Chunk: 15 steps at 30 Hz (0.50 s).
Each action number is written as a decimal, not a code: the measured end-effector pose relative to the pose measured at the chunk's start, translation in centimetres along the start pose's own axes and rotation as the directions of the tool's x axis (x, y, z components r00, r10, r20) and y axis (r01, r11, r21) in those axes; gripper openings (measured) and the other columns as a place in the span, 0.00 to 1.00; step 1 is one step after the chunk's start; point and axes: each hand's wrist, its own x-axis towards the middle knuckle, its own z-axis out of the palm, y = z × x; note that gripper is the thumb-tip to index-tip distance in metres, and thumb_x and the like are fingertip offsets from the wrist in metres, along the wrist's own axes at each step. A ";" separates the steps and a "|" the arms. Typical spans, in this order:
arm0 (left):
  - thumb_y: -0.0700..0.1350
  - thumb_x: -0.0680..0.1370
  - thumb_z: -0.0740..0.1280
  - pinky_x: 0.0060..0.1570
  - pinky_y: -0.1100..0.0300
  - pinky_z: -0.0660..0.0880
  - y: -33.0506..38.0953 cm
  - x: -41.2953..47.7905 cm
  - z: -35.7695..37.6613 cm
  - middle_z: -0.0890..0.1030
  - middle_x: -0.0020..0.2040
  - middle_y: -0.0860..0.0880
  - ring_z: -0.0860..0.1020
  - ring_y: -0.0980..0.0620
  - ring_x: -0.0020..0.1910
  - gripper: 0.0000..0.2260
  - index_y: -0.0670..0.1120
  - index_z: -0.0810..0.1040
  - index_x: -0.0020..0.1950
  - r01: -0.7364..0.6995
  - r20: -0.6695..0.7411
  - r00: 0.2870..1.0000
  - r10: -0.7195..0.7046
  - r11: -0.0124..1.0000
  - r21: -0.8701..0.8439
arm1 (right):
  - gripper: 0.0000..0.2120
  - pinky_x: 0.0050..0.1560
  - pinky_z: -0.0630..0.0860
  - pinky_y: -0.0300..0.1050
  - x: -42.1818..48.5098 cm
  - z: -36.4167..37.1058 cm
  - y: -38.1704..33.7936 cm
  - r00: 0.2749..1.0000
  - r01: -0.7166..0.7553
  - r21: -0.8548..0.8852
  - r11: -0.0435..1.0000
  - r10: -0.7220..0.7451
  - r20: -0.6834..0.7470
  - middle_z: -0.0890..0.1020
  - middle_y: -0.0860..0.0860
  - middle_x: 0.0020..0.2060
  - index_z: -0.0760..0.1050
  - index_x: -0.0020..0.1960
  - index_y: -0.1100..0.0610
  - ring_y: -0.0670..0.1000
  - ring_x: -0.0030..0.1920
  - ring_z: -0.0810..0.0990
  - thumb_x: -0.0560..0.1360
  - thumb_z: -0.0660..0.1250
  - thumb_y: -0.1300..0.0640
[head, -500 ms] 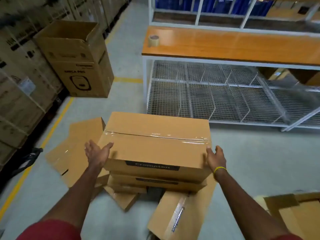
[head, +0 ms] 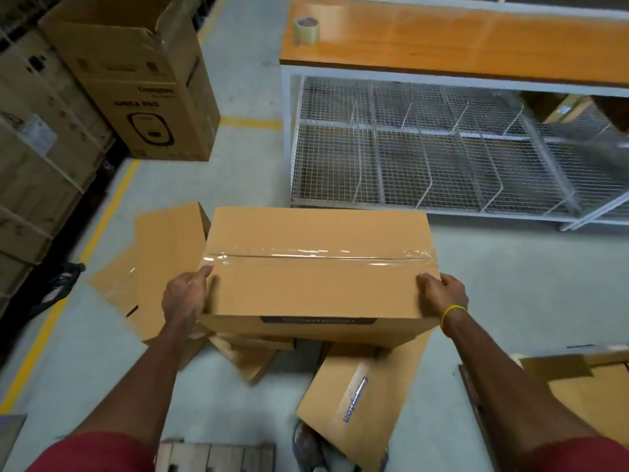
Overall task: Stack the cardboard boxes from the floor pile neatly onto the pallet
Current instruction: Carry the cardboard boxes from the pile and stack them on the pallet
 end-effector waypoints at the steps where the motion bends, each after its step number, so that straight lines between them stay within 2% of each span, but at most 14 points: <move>1: 0.64 0.79 0.65 0.54 0.48 0.74 -0.8 -0.4 -0.2 0.83 0.54 0.38 0.79 0.37 0.53 0.27 0.40 0.83 0.55 0.037 -0.016 0.999 -0.037 0.999 0.003 | 0.16 0.60 0.76 0.53 -0.1 -0.4 0.3 1.000 -0.012 -0.013 1.000 0.012 -0.018 0.84 0.54 0.51 0.83 0.53 0.54 0.61 0.53 0.79 0.72 0.70 0.46; 3: 0.60 0.81 0.64 0.53 0.47 0.75 -2.4 -1.1 -0.2 0.82 0.51 0.38 0.79 0.37 0.51 0.24 0.38 0.82 0.53 0.143 -0.062 0.988 -0.144 0.989 -0.025 | 0.17 0.61 0.75 0.51 -0.3 -1.3 0.9 0.999 -0.005 -0.016 1.000 0.005 -0.033 0.84 0.54 0.54 0.83 0.56 0.54 0.61 0.56 0.79 0.73 0.70 0.46; 5: 0.56 0.83 0.63 0.54 0.49 0.73 -3.5 -2.0 0.0 0.81 0.53 0.38 0.77 0.39 0.52 0.20 0.38 0.81 0.55 0.186 -0.012 0.982 -0.188 0.976 -0.109 | 0.16 0.60 0.72 0.49 -0.4 -2.1 1.6 0.999 0.024 -0.019 1.000 -0.025 -0.033 0.83 0.53 0.57 0.83 0.59 0.54 0.60 0.59 0.78 0.75 0.69 0.48; 7: 0.53 0.86 0.60 0.55 0.51 0.70 -4.1 -2.8 0.2 0.80 0.55 0.40 0.76 0.42 0.54 0.18 0.41 0.80 0.59 0.198 0.114 0.978 -0.177 0.956 -0.216 | 0.15 0.58 0.71 0.48 0.0 -2.6 2.6 0.998 0.064 -0.022 0.998 -0.064 0.012 0.83 0.53 0.57 0.82 0.60 0.54 0.57 0.57 0.78 0.77 0.68 0.48; 9: 0.54 0.87 0.57 0.61 0.50 0.72 -4.5 -3.3 0.4 0.81 0.59 0.41 0.77 0.43 0.59 0.20 0.41 0.79 0.65 0.204 0.209 0.966 -0.150 0.941 -0.269 | 0.16 0.59 0.73 0.50 0.0 -2.8 3.3 0.994 0.086 -0.037 0.996 -0.083 0.072 0.82 0.52 0.56 0.81 0.61 0.54 0.56 0.55 0.78 0.79 0.65 0.47; 11: 0.55 0.87 0.57 0.65 0.50 0.72 -4.6 -3.4 0.4 0.81 0.63 0.42 0.77 0.43 0.62 0.22 0.41 0.78 0.69 0.192 0.222 0.966 -0.130 0.939 -0.286 | 0.14 0.59 0.75 0.54 0.1 -2.6 3.9 0.990 0.093 -0.036 0.995 -0.089 0.112 0.83 0.56 0.56 0.81 0.56 0.55 0.58 0.54 0.79 0.81 0.63 0.47; 13: 0.54 0.87 0.58 0.62 0.53 0.71 -4.2 -3.9 0.0 0.80 0.61 0.45 0.76 0.45 0.61 0.21 0.42 0.78 0.71 0.159 0.223 0.970 -0.095 0.944 -0.290 | 0.13 0.58 0.75 0.56 0.0 -2.5 4.0 0.987 0.114 -0.028 0.993 -0.110 0.116 0.83 0.58 0.53 0.80 0.51 0.55 0.60 0.53 0.80 0.81 0.63 0.47; 15: 0.51 0.87 0.60 0.60 0.56 0.70 -3.9 -4.5 -0.5 0.80 0.60 0.46 0.77 0.46 0.60 0.19 0.41 0.77 0.72 0.113 0.230 0.972 -0.040 0.942 -0.315 | 0.14 0.59 0.76 0.57 -0.2 -3.1 3.7 0.982 0.143 0.002 0.990 -0.142 0.126 0.84 0.57 0.54 0.81 0.54 0.56 0.60 0.54 0.80 0.80 0.64 0.46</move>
